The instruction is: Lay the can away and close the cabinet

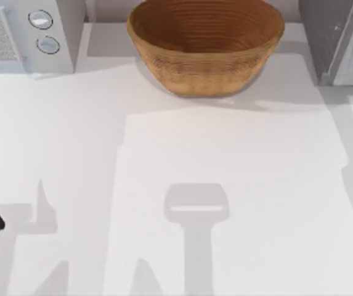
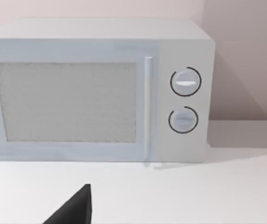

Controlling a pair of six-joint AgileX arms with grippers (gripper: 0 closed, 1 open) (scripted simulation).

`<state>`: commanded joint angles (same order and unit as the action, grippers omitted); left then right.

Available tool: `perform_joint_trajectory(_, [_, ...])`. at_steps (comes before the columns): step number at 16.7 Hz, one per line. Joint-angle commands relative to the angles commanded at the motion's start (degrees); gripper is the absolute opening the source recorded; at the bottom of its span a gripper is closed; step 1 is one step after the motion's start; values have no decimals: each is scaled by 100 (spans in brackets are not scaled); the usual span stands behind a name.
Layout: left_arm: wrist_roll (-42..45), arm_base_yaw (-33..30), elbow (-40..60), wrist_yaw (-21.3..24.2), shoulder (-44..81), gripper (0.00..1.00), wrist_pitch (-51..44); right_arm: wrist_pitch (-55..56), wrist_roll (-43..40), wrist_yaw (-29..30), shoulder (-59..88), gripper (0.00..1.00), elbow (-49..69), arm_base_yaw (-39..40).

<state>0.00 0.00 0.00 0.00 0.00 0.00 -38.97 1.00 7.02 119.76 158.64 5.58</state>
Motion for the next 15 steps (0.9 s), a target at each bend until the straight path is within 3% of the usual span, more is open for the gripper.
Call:
perform_joint_trajectory(4, [0, 0, 0, 0, 0, 100, 0, 119, -2, -32, -170, 100, -170, 7])
perform_joint_trajectory(8, [0, 0, 0, 0, 0, 100, 0, 646, -77, -194, -1196, 100, -1221, -36])
perform_joint_trajectory(15, [0, 0, 0, 0, 0, 100, 0, 1823, -312, -550, -4509, 100, -5303, -192])
